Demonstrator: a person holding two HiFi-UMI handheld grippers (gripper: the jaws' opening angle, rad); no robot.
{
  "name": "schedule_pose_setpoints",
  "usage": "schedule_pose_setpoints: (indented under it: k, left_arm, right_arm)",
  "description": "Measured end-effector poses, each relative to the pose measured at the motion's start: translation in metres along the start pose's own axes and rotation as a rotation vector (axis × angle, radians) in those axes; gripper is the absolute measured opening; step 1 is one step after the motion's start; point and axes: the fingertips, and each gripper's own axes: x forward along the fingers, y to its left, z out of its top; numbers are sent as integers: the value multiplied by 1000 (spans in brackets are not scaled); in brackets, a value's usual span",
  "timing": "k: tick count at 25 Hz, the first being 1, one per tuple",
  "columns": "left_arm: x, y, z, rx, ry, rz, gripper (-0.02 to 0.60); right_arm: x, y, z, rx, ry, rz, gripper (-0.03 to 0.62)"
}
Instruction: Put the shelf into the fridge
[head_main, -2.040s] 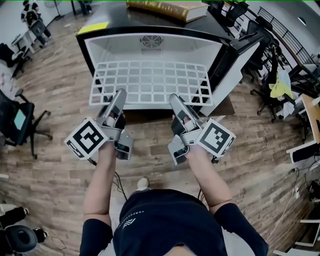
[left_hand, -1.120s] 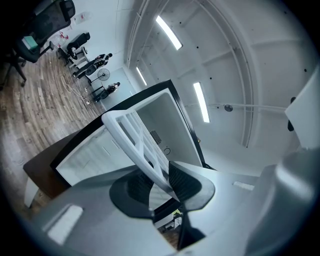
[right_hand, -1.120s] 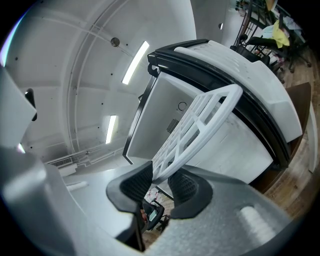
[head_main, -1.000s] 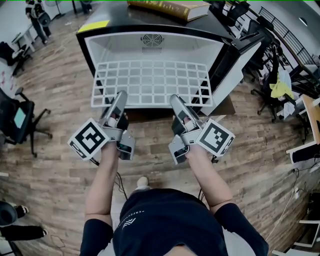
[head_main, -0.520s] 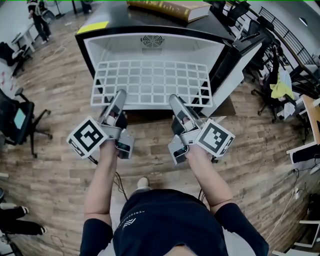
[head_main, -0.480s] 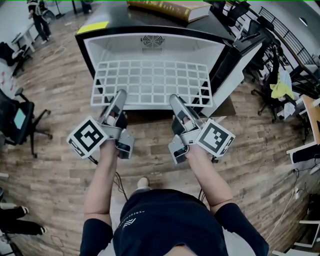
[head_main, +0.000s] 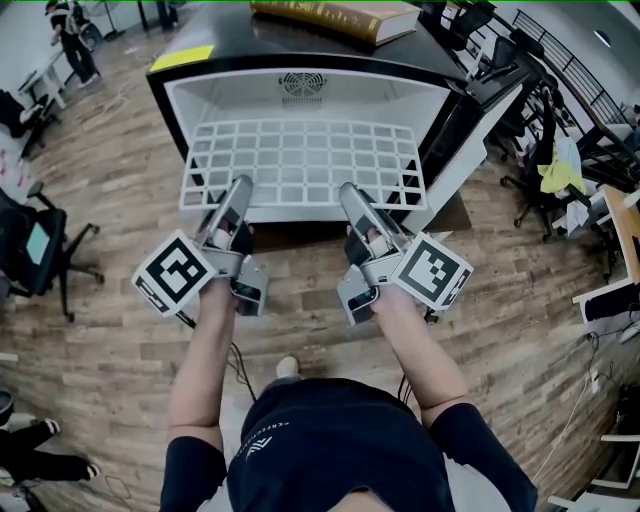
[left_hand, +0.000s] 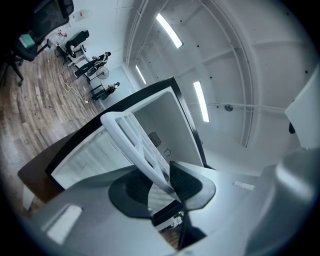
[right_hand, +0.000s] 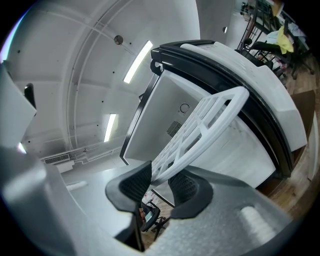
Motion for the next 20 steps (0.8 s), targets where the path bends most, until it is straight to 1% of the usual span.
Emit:
schedule_pose_setpoints:
  k: [2, 5, 10, 11, 13, 14, 16, 17, 20]
  left_arm:
    - [2, -2, 3, 4, 1, -3, 120]
    - [8, -7, 7, -3, 3, -31, 126]
    - [14, -1, 9, 14, 12, -26, 124]
    - [14, 1, 10, 28, 15, -15, 124]
    - [12, 10, 13, 82, 25, 38, 123]
    - [13, 11, 14, 83, 25, 37, 123]
    - [19, 3, 13, 33, 14, -16, 124]
    - [22, 2, 14, 27, 12, -25, 124]
    - [25, 7, 16, 57, 16, -1, 126]
  right_arm:
    - [2, 3, 3, 7, -7, 7, 113]
    - [7, 6, 10, 25, -20, 23, 117]
    - [12, 0, 12, 10, -20, 0, 114]
    - [13, -1, 12, 6, -20, -5, 114]
    - [13, -4, 13, 0, -21, -13, 114]
    - [14, -4, 14, 0, -22, -14, 114]
    - [17, -5, 15, 2, -24, -14, 114]
    - [18, -5, 17, 3, -24, -14, 114]
    - [21, -7, 20, 6, -26, -14, 115]
